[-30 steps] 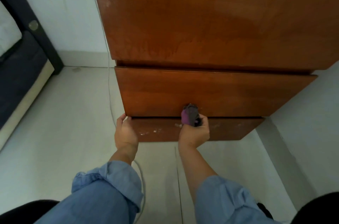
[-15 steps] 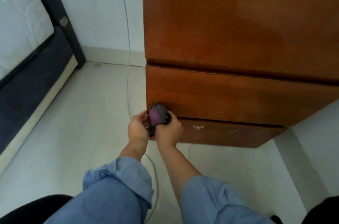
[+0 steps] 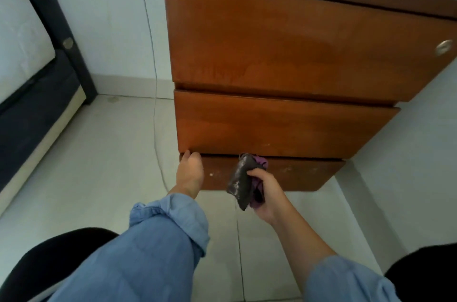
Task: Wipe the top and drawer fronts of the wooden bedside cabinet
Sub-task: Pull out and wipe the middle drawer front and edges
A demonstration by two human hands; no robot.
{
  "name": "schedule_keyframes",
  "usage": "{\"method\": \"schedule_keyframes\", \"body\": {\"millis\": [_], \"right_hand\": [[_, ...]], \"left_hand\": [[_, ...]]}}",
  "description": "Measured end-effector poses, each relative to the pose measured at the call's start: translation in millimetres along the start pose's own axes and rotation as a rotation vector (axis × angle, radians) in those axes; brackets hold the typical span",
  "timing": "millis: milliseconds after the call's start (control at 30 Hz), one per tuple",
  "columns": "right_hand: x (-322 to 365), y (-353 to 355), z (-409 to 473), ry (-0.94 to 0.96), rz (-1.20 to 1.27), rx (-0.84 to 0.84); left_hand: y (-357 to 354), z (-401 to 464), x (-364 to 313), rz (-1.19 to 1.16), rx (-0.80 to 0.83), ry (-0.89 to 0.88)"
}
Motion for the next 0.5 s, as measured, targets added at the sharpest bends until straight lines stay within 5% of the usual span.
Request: {"method": "schedule_keyframes", "body": {"millis": [500], "right_hand": [[62.6,66.5,-1.2,0.052,0.640,0.073]], "left_hand": [[-1.7,-64.1,-41.8,0.118,0.015,-0.102]]}}
Point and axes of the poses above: each hand's wrist, its own z-axis towards the middle knuckle, its own y-axis out of the back of the hand, x = y × z, the point moved 6 cm from there along z, towards the middle knuckle, and after that the axes turned 9 degrees about -x, right-handed, at the moved point
